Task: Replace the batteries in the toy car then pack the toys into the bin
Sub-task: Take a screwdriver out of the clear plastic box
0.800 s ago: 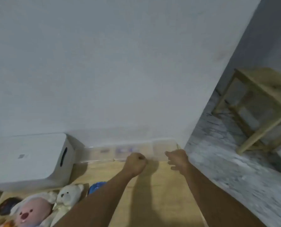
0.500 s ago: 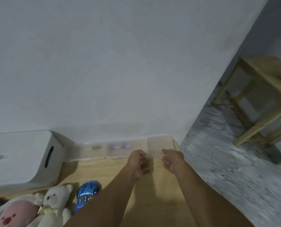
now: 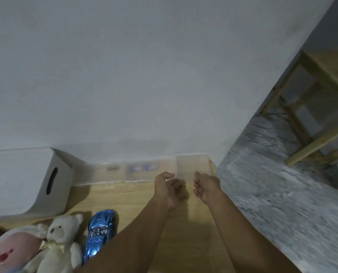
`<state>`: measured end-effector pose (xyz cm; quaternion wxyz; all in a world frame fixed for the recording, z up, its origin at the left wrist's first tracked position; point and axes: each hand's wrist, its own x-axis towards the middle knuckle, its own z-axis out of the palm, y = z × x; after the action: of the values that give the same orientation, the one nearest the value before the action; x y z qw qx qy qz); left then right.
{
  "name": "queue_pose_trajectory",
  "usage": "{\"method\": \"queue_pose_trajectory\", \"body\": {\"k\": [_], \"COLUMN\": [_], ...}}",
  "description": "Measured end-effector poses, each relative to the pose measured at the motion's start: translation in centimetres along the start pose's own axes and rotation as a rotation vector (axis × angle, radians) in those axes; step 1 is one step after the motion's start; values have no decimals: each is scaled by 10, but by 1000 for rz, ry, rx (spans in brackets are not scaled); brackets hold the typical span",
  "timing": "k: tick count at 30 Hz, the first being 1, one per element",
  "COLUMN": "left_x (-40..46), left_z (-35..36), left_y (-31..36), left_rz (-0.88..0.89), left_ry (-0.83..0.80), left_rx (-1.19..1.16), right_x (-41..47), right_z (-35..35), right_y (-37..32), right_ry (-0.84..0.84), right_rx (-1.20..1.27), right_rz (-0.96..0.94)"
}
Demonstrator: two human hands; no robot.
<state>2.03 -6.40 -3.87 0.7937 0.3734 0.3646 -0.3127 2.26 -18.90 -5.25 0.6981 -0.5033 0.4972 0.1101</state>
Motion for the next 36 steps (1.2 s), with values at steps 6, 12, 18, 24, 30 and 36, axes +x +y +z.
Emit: {"method": "queue_pose_trajectory", "body": {"k": [6, 12, 18, 24, 30, 36], "left_x": [0, -8, -7, -8, 2, 9], "left_z": [-4, -32, -82, -96, -102, -100], "left_y": [0, 12, 39, 56, 63, 69], "left_rz": [25, 57, 115, 162, 116, 142], "left_ry": [-17, 49, 203, 249, 186, 168], "left_rx": [8, -29, -90, -96, -126, -131], "right_x": [-2, -5, -26, -38, -27, -23], "right_z": [2, 7, 44, 86, 99, 99], "right_y": [-7, 15, 49, 58, 60, 61], "right_ry": [82, 121, -10, -90, 0, 65], "right_rx": [-10, -11, -35, -45, 45, 40], "right_rz": [-101, -110, 9, 26, 20, 4]}}
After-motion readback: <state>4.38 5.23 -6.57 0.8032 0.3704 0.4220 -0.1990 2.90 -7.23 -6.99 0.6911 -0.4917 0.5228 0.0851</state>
